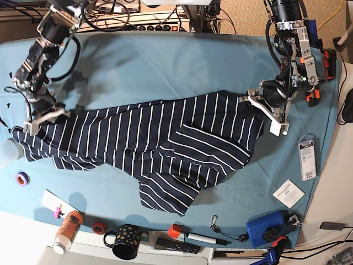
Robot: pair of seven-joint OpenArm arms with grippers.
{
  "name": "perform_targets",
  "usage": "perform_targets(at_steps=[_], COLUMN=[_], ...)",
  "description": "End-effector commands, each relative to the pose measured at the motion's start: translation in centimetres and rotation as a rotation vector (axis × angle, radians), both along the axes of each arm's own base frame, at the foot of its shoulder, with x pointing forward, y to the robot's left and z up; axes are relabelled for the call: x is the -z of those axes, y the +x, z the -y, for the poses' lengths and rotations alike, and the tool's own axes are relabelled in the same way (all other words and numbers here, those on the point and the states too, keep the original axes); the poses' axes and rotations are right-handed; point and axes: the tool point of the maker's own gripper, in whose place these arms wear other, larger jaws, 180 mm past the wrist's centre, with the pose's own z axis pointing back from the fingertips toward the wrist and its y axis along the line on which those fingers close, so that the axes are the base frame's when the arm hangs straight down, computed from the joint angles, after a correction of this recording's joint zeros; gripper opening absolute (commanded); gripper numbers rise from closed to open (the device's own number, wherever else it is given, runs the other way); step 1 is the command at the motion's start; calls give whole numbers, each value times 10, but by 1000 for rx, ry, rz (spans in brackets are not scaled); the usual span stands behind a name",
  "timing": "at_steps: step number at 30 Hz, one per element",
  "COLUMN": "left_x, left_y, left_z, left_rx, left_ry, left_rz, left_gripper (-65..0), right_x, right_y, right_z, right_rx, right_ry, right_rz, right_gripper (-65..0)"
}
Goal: Layout the t-shirt on the table in an organized manner, then fold the t-shirt properly
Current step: 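Grasp the shirt edge with both grippers and lift it, then swing the left gripper across the shirt, dragging fabric toward the hem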
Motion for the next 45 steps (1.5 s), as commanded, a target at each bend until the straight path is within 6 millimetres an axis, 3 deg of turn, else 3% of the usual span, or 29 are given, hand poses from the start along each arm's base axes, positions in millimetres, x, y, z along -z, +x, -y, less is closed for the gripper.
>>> perform_targets(at_steps=[1, 4, 6, 10, 14, 18, 22, 25, 31, 34, 37, 38, 40, 42, 43, 45], left_x=[4, 6, 8, 9, -1, -24, -43, -43, -19, -10, -7, -7, -9, -12, -14, -26], left_y=[-4, -7, -10, -17, -19, -19, -22, -36, -80, -98, -104, -104, -102, -100, -99, -94], left_z=[-5, -4, -4, -4, -7, -1, 3, 4, 6, 6, 6, 6, 5, 3, 0, -2], left_rx=[5, 12, 23, 50, 83, 128, 167, 175, 196, 204, 200, 200, 202, 208, 215, 223], left_ry=[31, 32, 33, 32, 60, 77, 105, 115, 114, 110, 107, 108, 105, 107, 118, 143], left_rz=[-32, -47, -68, -107, -112, -74, -2, -10, -111, -153, -161, -161, -155, -146, -142, -107], left_gripper=[-513, -598, -650, -650, -650, -650, -650, -650, -650, -650, -650, -618, -480, -359, -323, -311], right_x=[-19, -5, 0, -1, -41, -85, -102, -95, -59, -44, -37, -36, -33, -32, -33, -37], right_y=[14, 18, 15, 3, -1, -22, -54, -82, -141, -159, -166, -168, -172, -175, -175, -176], right_z=[12, 15, 14, 15, 18, 24, 25, 29, 31, 33, 33, 31, 28, 24, 21, 19], right_rx=[17, 37, 36, 8, -13, -19, -17, -26, -72, -72, -78, -104, -127, -142, -154, -182], right_ry=[-24, 3, 17, 10, -86, -243, -286, -253, -238, -222, -214, -219, -216, -186, -165, -139], right_rz=[54, 6, -35, -144, -92, -38, -20, -57, -240, -291, -304, -313, -342, -356, -361, -379], right_gripper=[-499, -646, -650, -650, -650, -650, -650, -650, -650, -650, -650, -650, -650, -551, -501, -480])
